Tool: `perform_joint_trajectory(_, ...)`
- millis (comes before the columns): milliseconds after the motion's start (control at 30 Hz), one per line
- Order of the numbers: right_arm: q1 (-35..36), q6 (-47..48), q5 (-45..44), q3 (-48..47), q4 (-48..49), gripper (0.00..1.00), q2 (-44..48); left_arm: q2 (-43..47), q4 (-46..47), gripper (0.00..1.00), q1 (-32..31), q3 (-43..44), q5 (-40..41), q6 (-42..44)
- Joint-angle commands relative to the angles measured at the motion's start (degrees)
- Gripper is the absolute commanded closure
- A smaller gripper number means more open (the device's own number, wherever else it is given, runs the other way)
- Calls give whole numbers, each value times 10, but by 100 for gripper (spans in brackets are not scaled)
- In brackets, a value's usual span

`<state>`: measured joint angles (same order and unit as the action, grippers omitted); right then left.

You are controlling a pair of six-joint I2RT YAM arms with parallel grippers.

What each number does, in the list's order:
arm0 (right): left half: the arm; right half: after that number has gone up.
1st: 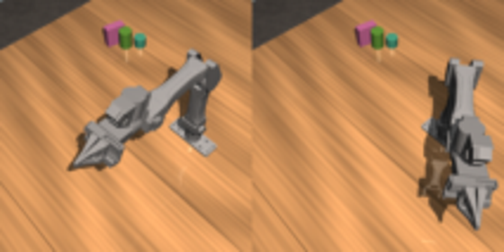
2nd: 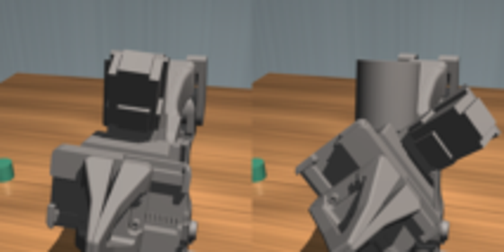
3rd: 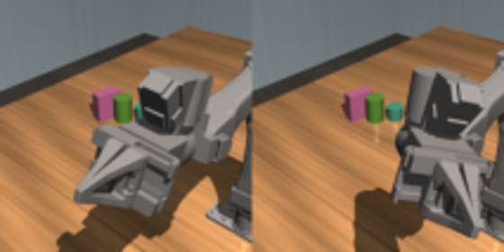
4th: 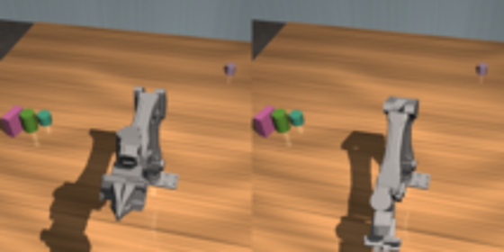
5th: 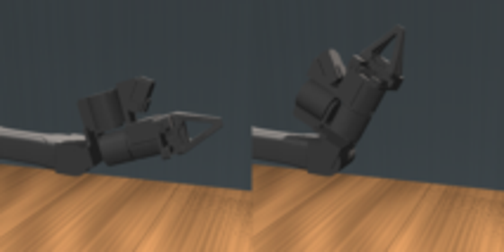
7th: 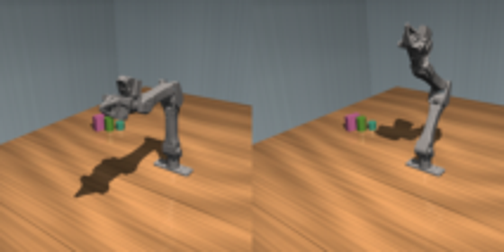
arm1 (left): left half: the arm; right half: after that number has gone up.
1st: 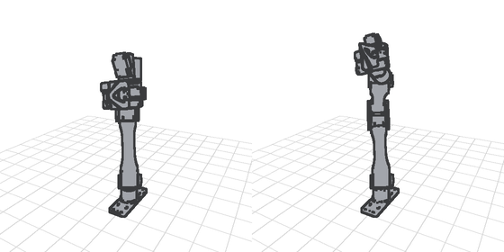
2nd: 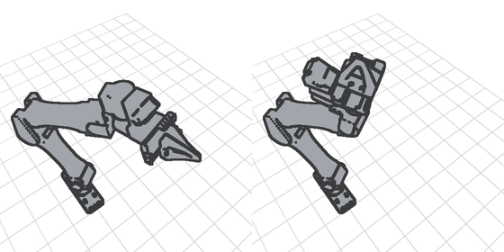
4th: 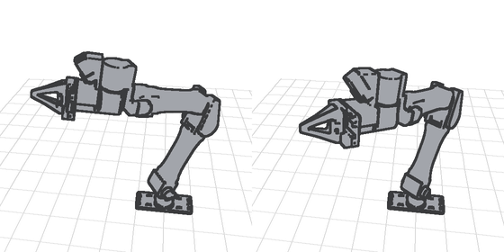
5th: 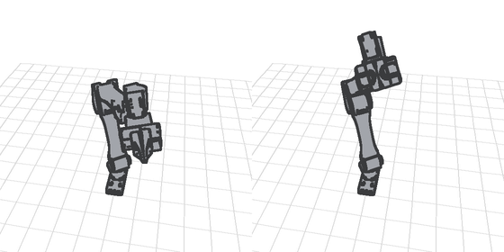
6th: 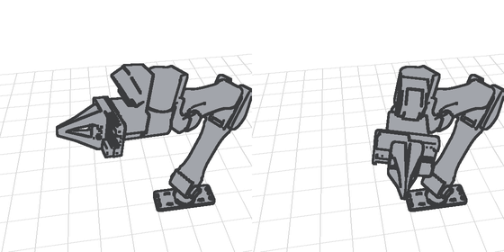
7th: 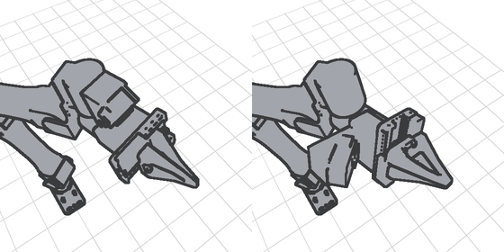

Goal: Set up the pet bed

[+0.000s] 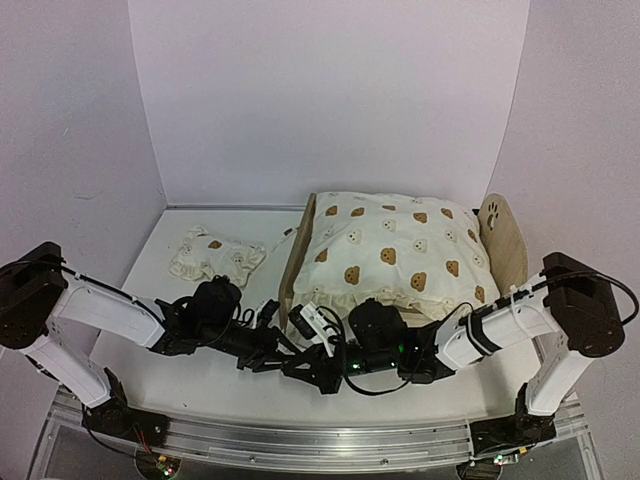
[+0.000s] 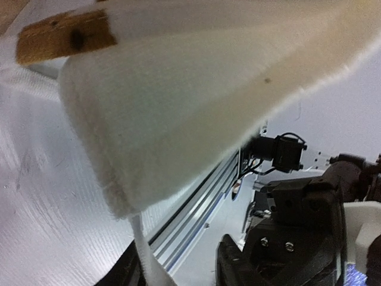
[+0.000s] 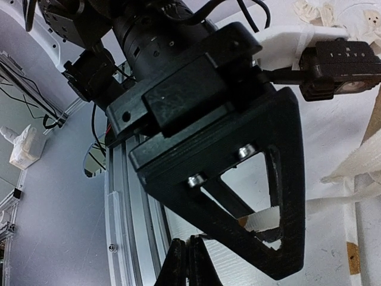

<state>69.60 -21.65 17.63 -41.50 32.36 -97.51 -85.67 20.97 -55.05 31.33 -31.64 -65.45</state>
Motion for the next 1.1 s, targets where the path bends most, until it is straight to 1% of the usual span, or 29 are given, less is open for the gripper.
perform_joint_trajectory(0,5,13,8,-42,7,100,-6,4,34,73,5,-17,-11,7)
perform_joint_trajectory(67,5,10,-10,-59,-61,99,5,12,26,86,6,-27,-4,26)
perform_joint_trajectory(100,5,6,-32,-69,-112,89,15,14,20,91,5,-29,-2,35)
perform_joint_trajectory(133,5,-3,-68,-88,-169,76,26,15,12,94,6,-31,3,43)
perform_joint_trajectory(233,2,-53,-220,-153,-376,41,43,14,-16,100,6,-28,14,67)
perform_joint_trajectory(267,-1,-71,-243,-174,-417,33,41,13,-29,100,6,-25,16,76)
perform_joint_trajectory(300,-3,-92,-259,-190,-439,26,36,14,-39,100,5,-23,19,83)
perform_joint_trajectory(433,-8,-148,-320,-239,-453,17,2,33,-80,100,5,-15,33,109)
perform_joint_trajectory(600,-13,-174,-351,-316,-461,16,-74,48,-148,100,5,11,64,144)
perform_joint_trajectory(667,-13,-171,-356,-336,-464,19,-96,50,-156,100,5,17,66,151)
perform_joint_trajectory(767,-13,-165,-355,-345,-465,39,-109,52,-156,100,5,18,68,153)
perform_joint_trajectory(833,-13,-163,-362,-339,-465,56,-113,53,-156,100,5,18,68,152)
perform_joint_trajectory(900,-14,-157,-380,-329,-465,77,-116,54,-156,100,5,19,69,153)
perform_joint_trajectory(967,-15,-141,-388,-321,-465,95,-114,58,-159,100,5,19,71,154)
perform_joint_trajectory(1000,-15,-134,-395,-315,-465,100,-109,59,-161,100,5,18,71,156)
perform_joint_trajectory(1067,-16,-119,-403,-303,-477,100,-89,59,-167,100,5,18,73,159)
